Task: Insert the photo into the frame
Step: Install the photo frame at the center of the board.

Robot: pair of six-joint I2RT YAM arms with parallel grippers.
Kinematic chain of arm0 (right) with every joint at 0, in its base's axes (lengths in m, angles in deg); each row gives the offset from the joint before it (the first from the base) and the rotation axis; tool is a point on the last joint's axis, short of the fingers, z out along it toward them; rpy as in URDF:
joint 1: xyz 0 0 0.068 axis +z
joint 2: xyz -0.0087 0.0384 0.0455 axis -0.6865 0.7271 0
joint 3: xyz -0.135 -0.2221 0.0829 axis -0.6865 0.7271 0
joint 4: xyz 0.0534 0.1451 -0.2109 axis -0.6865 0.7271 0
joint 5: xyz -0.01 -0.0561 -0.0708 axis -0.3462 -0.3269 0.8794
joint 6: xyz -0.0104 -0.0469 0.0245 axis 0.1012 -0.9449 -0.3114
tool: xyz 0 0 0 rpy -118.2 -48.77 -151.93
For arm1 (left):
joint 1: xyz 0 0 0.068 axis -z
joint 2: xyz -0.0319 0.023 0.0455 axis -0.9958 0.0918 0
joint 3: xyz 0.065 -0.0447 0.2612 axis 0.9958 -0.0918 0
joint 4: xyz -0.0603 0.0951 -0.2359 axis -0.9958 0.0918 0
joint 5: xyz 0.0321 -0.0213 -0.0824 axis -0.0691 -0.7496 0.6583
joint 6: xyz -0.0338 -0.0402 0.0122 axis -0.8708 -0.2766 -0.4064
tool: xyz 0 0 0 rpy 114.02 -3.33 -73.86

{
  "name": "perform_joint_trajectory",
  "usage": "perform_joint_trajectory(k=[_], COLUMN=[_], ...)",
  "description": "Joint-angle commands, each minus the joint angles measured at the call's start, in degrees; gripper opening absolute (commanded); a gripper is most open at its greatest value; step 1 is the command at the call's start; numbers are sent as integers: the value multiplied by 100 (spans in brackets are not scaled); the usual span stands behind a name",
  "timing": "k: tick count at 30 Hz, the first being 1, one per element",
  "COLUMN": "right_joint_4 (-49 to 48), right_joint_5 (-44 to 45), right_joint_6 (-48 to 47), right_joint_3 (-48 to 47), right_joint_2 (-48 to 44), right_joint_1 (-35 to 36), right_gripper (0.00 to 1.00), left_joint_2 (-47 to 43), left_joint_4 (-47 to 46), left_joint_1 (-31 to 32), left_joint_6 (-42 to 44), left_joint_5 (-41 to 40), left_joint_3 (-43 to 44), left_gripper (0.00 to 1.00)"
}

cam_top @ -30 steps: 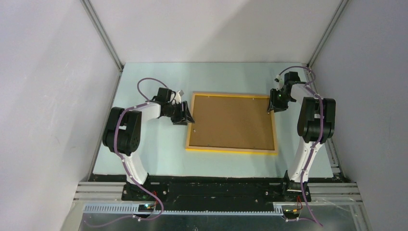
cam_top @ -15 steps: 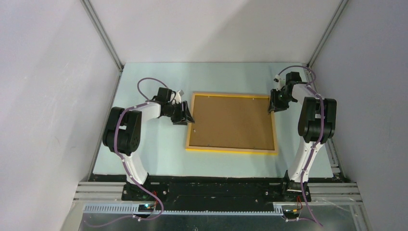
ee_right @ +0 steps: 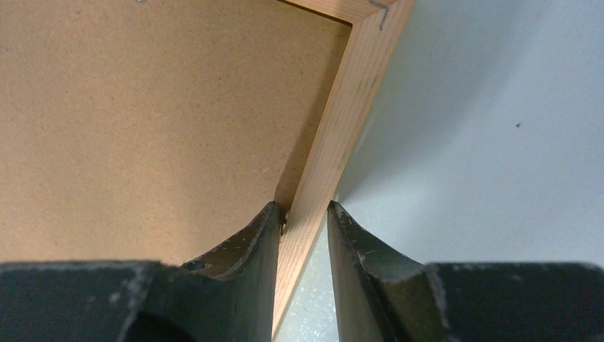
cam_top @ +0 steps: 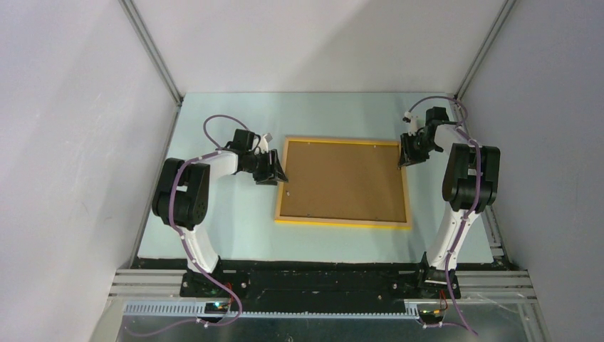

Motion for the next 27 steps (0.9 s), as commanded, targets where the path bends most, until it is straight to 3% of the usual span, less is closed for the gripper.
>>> perform_joint_trajectory(k=[1,14,27], right_joint_4=[388,416,353], right_joint_5=[-138,-817,-720], right_joint_6=[-426,317,28], right_joint_3=[60,-195,824], right_joint_2=[-101,-199,-868], right_joint_1=[-20,-436,-461], right_gripper=[34,54,53], left_joint_2=[138,103,98], left_joint_4=[138,162,216], left_joint_1=[10,14,13], left_joint_6=[259,270,303], left_joint_5=[-307,-331,-380], left_joint_3=[120,133,188], left_gripper=[58,59,60])
